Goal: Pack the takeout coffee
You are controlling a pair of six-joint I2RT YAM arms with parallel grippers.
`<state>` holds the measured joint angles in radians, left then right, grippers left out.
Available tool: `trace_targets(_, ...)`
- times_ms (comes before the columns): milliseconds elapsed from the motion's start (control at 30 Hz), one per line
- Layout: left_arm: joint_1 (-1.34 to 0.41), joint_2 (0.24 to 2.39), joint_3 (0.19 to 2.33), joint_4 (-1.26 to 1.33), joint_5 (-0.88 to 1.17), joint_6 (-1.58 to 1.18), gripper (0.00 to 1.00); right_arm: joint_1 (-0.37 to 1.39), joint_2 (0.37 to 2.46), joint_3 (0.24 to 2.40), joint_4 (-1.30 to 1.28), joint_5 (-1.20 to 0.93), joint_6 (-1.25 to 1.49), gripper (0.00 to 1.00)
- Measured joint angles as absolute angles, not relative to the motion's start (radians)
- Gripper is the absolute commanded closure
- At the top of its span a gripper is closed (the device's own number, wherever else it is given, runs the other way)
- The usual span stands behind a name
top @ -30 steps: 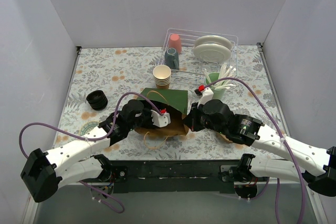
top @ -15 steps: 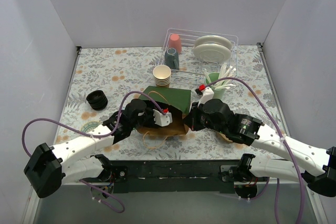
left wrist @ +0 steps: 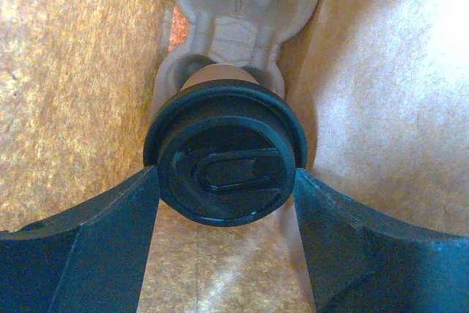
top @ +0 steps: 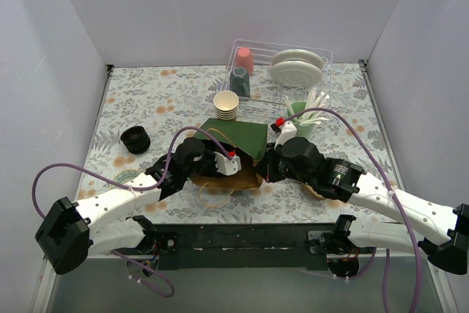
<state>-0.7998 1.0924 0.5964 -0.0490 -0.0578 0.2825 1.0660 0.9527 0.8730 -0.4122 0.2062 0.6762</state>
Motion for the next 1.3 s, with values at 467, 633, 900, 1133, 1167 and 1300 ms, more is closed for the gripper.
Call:
trace_targets(467,-0.8,1.102,0.595,-0.044,-0.077,0.292,1.0,1.06,0.957,0.873,-0.405,0.205,0.677,0.99)
trace_targets(633,-0.8,1.098,0.595,-0.054,-0.105,0.293,1.0,1.06,0.957,0.873,-0.393,0.205,0.677,0.99)
trace_targets(900,-0.8,1.085,0.597,-0.075,-0.121,0.302,1.0,1.06,0.957,0.873,-0.385,0.203,0.678,0.99)
trace_targets(1133,-0.798,1.068,0.625,-0.128,-0.128,0.308,1.0,1.06,0.96,0.874,-0.377,0.199,0.678,0.99)
trace_targets(1167,-0.797,1.061,0.63,-0.139,-0.128,0.308,1.0,1.06,0.962,0.874,-0.375,0.199,0.678,0.99)
trace_targets(1300,-0.795,1.046,0.641,-0.167,-0.127,0.307,1.0,1.06,0.97,0.875,-0.367,0.199,0.678,0.99)
